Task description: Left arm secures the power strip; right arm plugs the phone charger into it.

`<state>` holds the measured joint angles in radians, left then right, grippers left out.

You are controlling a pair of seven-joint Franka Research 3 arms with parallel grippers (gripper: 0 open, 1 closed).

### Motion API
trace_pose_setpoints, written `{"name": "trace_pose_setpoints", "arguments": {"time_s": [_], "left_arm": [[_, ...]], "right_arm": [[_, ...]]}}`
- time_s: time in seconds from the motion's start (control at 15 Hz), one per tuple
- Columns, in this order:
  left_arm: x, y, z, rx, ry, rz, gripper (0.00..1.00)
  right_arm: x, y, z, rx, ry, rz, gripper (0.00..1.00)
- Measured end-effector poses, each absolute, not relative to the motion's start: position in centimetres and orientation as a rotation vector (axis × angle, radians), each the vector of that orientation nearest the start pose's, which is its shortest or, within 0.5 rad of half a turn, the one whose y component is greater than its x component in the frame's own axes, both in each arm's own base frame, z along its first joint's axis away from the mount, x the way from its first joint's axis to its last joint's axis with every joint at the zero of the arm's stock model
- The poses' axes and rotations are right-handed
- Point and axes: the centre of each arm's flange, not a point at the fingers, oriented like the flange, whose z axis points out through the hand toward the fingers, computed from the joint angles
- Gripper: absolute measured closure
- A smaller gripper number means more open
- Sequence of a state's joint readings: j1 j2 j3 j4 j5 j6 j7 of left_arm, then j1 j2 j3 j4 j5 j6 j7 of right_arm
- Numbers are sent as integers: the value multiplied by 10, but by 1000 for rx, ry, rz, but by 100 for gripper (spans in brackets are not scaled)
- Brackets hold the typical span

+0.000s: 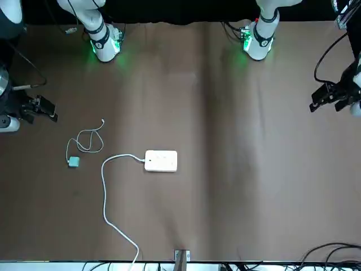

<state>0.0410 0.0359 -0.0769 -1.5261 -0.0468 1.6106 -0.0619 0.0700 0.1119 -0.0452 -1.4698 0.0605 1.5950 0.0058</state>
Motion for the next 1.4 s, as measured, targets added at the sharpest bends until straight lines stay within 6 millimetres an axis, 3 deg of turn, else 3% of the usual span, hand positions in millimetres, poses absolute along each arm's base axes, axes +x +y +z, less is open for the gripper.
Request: {"name": "trace_pose_setpoints", "arguments": {"time_s": [0.73, 1.13, 1.27, 1.33, 1.4], "left_arm": [[577, -41, 613, -3203, -27, -48, 3], [587, -74, 584, -3270, 20, -25, 7], [589, -75, 582, -3271, 19, -32, 7], [589, -74, 582, -3271, 18, -38, 10], [590, -75, 582, -3278, 16, -41, 19]], "right_arm": [[591, 10, 610, -3086, -71, -21, 0], [591, -14, 610, -3083, -167, -24, 0], [592, -18, 608, -3081, -210, -20, 0], [592, -17, 607, -3079, -225, -18, 0], [593, -17, 606, -3079, -232, -16, 0]]}}
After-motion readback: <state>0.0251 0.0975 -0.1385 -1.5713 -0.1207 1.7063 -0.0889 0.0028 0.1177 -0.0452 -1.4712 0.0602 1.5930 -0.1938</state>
